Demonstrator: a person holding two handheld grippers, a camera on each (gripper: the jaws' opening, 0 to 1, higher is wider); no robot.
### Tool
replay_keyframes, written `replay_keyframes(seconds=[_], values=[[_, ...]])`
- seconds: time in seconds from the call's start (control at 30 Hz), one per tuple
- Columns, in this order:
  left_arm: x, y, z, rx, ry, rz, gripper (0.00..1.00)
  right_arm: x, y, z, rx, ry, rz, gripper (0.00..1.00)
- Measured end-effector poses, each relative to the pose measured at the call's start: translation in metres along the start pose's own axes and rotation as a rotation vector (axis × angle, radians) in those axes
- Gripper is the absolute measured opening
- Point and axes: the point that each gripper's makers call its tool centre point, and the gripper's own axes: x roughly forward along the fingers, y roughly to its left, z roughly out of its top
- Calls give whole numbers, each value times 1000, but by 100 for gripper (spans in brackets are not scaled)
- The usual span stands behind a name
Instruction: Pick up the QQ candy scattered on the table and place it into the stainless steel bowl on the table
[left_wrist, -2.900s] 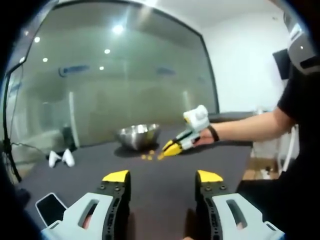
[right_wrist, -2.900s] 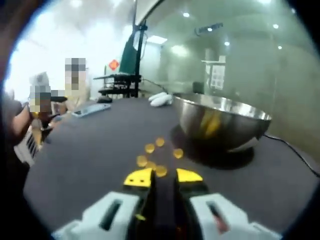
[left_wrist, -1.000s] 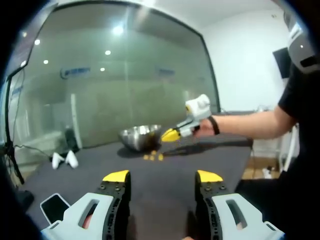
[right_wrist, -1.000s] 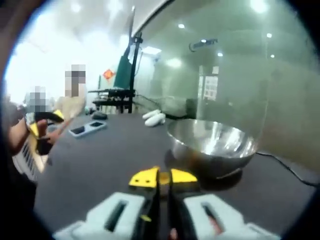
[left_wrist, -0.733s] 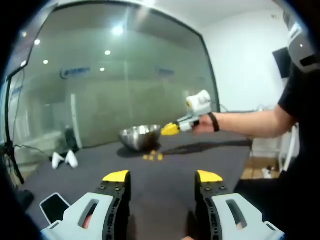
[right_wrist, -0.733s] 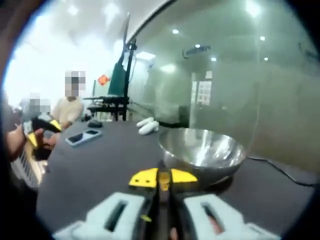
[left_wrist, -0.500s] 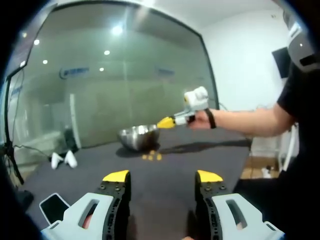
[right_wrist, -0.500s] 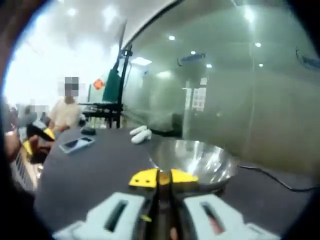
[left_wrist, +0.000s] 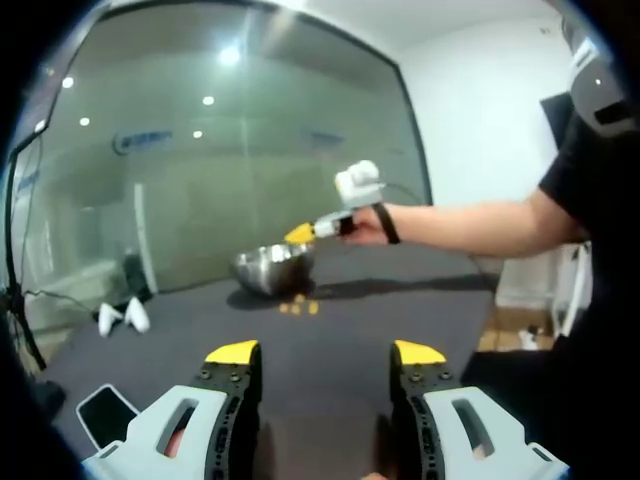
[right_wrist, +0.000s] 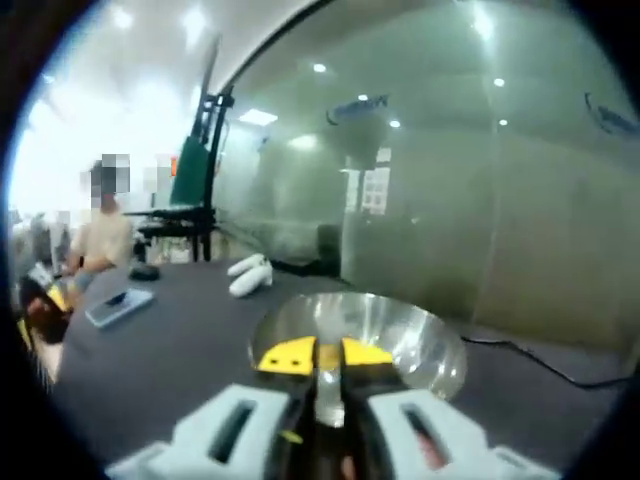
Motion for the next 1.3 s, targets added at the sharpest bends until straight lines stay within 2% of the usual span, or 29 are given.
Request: replay_keyframes(seconds=[0.17, 0.23, 0.43, 0.57, 0.87, 1.07, 1.2, 1.27, 1.3], values=[[0, 1, -1, 3, 5, -7, 53, 12, -10, 7, -16, 2, -14, 9], [0, 0, -1, 8, 11, -11, 53, 15, -11, 9, 9, -9, -4, 9], [0, -1, 0, 14, 13, -17, 53, 17, -10, 5, -27, 6, -13, 10], [0, -3, -2, 21, 21, -26, 53, 16, -10, -2, 26, 24, -8, 20], [2, -5, -1, 27, 22, -31, 53, 6, -14, 5, 69, 0, -10, 18], [3, -7, -2, 28, 27, -36, 53, -7, -4, 11, 56, -12, 2, 18], [3, -7, -4, 34, 34, -33, 52, -17, 7, 12, 38, -17, 35, 17], [4, -8, -5, 28, 35, -35, 52, -36, 20, 12, 24, -23, 46, 17], [5, -10, -3, 12, 25, -42, 52, -35, 18, 13, 21, -24, 52, 17]])
